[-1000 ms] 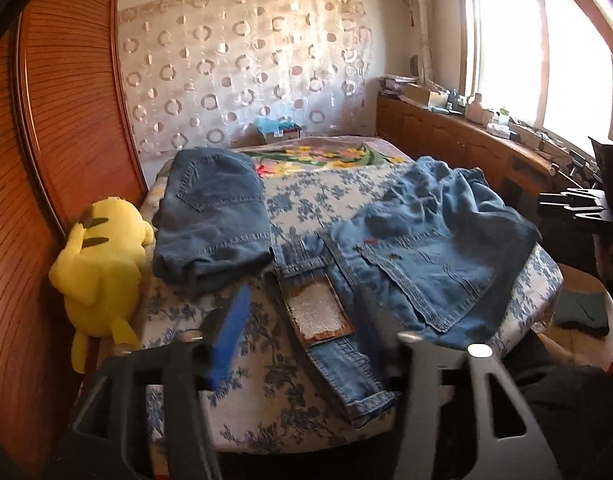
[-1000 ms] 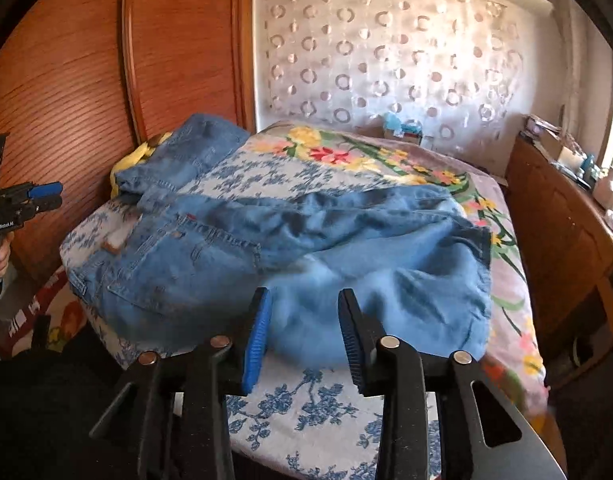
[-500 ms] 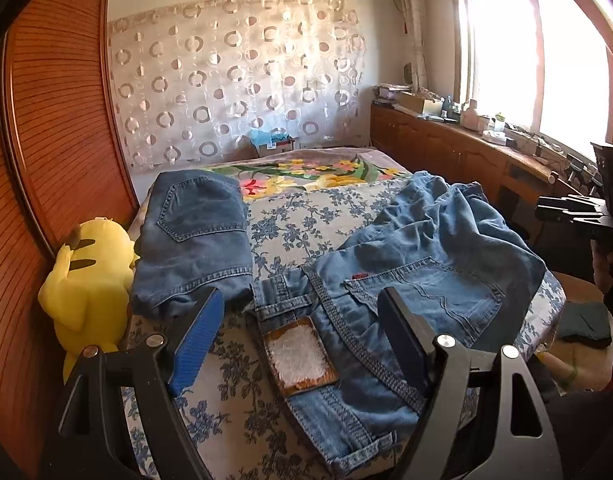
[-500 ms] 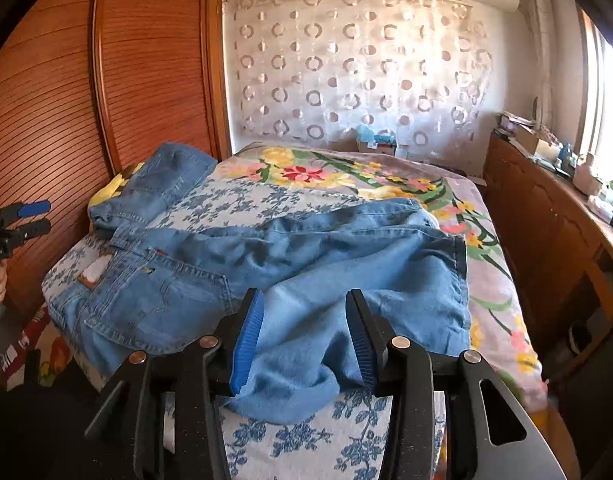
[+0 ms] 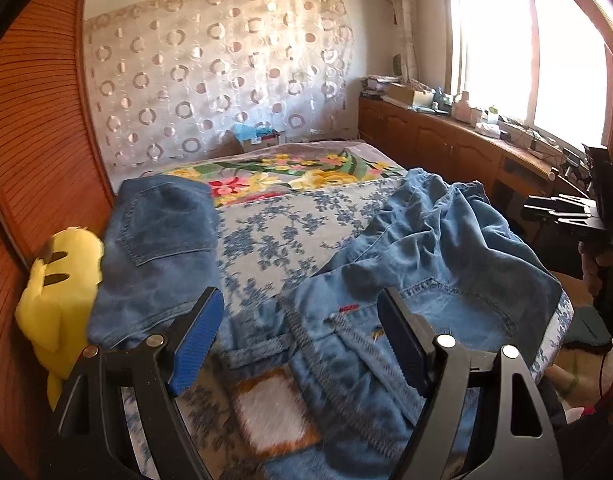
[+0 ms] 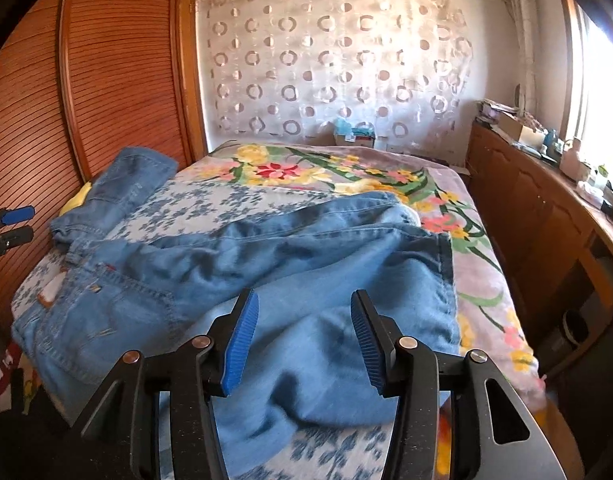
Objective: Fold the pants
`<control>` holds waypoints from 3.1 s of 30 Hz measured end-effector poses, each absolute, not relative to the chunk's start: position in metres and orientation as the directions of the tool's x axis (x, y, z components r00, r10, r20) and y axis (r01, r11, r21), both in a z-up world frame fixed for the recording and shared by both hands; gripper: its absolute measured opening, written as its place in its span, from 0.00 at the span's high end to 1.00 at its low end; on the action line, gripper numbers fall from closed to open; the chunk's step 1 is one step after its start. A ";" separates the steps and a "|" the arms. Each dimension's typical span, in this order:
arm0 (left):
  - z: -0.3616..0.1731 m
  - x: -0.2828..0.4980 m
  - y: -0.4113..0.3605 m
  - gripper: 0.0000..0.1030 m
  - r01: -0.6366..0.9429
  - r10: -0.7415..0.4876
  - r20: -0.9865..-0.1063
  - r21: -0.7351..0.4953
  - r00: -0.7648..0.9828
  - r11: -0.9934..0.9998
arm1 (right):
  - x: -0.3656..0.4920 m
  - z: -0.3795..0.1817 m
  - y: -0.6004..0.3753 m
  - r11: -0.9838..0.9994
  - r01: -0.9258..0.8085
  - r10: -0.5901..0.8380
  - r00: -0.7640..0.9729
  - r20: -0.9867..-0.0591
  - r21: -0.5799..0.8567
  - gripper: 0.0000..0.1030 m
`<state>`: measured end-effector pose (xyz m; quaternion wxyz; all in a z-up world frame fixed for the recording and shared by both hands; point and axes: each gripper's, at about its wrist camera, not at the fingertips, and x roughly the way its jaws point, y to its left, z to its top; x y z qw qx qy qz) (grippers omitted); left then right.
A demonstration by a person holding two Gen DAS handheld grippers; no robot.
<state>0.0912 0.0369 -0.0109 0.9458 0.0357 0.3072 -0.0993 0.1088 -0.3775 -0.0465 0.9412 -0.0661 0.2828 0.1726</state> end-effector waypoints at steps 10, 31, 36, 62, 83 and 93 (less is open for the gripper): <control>-0.028 0.167 -0.018 0.25 0.345 -0.263 -0.651 -0.003 0.712 0.939 | 0.176 -0.056 -0.396 0.944 -0.326 0.238 0.772 -0.589 -0.046 0.48; -0.092 0.211 -0.038 0.70 0.402 -0.294 -0.777 -0.059 0.556 0.914 | 0.284 -0.089 -0.439 0.972 -0.232 0.196 0.713 -0.673 0.037 0.58; -0.093 0.209 -0.031 0.92 0.409 -0.301 -0.769 -0.056 0.564 0.911 | 0.277 -0.084 -0.443 0.968 -0.251 0.206 0.745 -0.634 0.020 0.85; -0.068 0.209 0.007 0.97 0.253 -0.220 -0.690 -0.054 0.690 0.966 | 0.337 -0.076 -0.386 0.954 -0.292 0.183 0.759 -0.625 -0.075 0.60; -0.049 0.174 -0.023 0.22 0.308 -0.272 -0.657 -0.062 0.703 0.949 | 0.207 -0.100 -0.484 0.988 -0.147 0.144 0.723 -0.676 0.053 0.55; -0.048 0.160 -0.035 0.22 0.308 -0.264 -0.660 -0.051 0.703 0.950 | 0.206 -0.109 -0.493 0.975 -0.123 0.219 0.690 -0.690 0.186 0.55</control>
